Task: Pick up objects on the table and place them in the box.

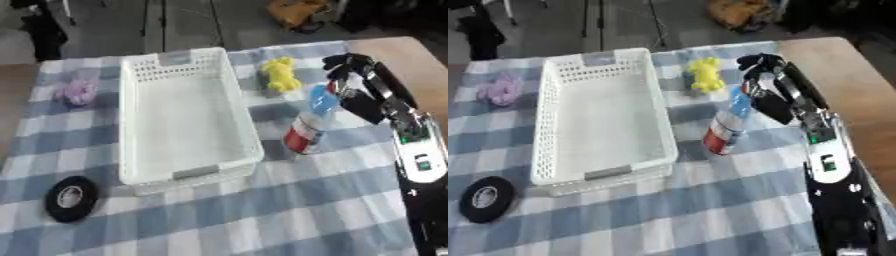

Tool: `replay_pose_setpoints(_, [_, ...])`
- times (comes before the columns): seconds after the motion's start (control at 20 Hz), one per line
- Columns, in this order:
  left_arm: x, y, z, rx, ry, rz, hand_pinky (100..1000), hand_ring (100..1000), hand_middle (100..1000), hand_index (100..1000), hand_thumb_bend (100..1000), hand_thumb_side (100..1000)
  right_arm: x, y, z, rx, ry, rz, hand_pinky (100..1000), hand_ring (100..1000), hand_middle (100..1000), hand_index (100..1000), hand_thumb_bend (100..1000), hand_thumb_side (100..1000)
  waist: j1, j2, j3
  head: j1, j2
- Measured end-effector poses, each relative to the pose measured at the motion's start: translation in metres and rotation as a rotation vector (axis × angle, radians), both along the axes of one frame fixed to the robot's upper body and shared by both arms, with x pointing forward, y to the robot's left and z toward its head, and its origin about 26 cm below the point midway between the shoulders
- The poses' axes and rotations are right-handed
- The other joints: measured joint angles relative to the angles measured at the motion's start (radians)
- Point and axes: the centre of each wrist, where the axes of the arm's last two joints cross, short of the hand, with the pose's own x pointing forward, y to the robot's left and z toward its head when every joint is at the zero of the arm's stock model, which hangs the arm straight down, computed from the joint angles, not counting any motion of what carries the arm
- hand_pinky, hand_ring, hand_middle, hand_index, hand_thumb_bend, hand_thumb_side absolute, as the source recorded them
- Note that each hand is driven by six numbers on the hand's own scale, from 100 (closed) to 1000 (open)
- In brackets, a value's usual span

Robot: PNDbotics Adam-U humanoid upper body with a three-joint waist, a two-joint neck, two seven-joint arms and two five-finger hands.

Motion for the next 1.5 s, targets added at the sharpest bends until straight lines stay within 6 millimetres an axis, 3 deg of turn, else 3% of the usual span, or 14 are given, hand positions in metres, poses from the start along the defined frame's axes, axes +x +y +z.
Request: replay_pose_setpoints(1.5, [0.0, 0.0, 0.0, 0.001, 0.002, -0.001, 441, 933, 878, 866, 566, 950, -0.009, 0.015, 0.024, 0.07, -0.091, 0.102, 772, 632, 685, 842, 503, 489, 0.0, -0.001, 0.004, 0.0, -0.001])
